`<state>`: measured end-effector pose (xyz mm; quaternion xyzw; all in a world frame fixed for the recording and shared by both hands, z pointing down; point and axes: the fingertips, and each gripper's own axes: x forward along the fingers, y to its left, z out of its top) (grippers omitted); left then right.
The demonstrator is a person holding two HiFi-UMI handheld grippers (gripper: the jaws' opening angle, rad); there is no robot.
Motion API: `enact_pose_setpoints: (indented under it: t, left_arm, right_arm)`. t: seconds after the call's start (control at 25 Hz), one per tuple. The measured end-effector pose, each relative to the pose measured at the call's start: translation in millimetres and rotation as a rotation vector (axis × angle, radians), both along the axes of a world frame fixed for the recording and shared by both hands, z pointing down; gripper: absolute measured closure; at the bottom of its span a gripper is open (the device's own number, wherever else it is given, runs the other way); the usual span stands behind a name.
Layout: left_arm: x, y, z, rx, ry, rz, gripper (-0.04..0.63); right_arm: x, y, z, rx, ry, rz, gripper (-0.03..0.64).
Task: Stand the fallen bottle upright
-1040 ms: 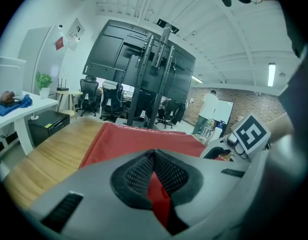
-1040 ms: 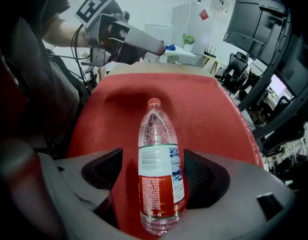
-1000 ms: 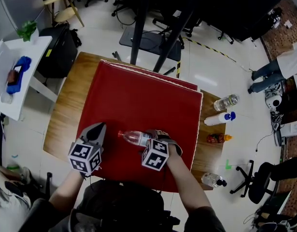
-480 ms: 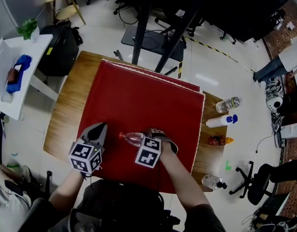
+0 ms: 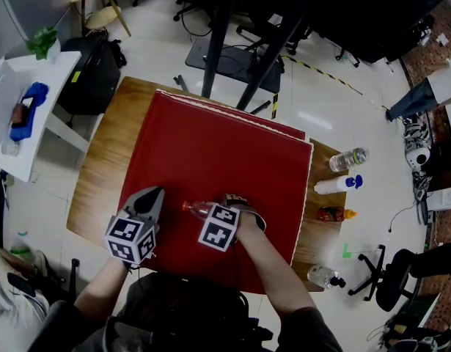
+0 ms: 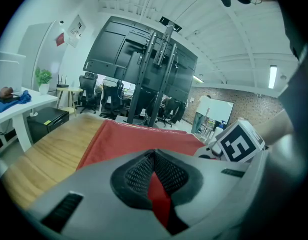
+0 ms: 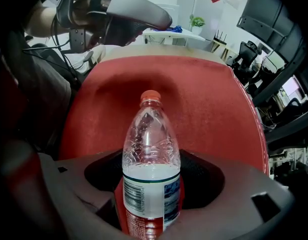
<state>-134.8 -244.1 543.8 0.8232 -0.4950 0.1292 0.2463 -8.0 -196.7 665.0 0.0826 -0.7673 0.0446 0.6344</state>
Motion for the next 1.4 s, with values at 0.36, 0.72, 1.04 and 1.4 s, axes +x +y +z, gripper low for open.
enact_pose_setpoints:
  t: [0.36,0.72,1.04,1.4]
  left_arm:
    - [-2.1,-1.9,1.7,-0.001,0.003,-0.004,0.566]
    - [-0.4,-1.8,3.0,-0.004,0.006,-0.004,0.566]
    - [-0.2,-0.5,1.8,-0.004,0.008,-0.005,0.566]
    - [2.6,3.9,-0.6,0.003,0.004,-0.008,0.566]
  right_arm:
    - [-1.4,0.8,7.3,-0.015,0.010,-0.025,0.282]
    - [-2.6,1.9,4.9,0.011,-0.003,-0.049,0.295]
    - [-4.6,2.6,0.8,0.052,-0.018,-0.057,0.302]
    - [-6.8,-2.9,-23.6,0.115,-0.157,0.016,0.302]
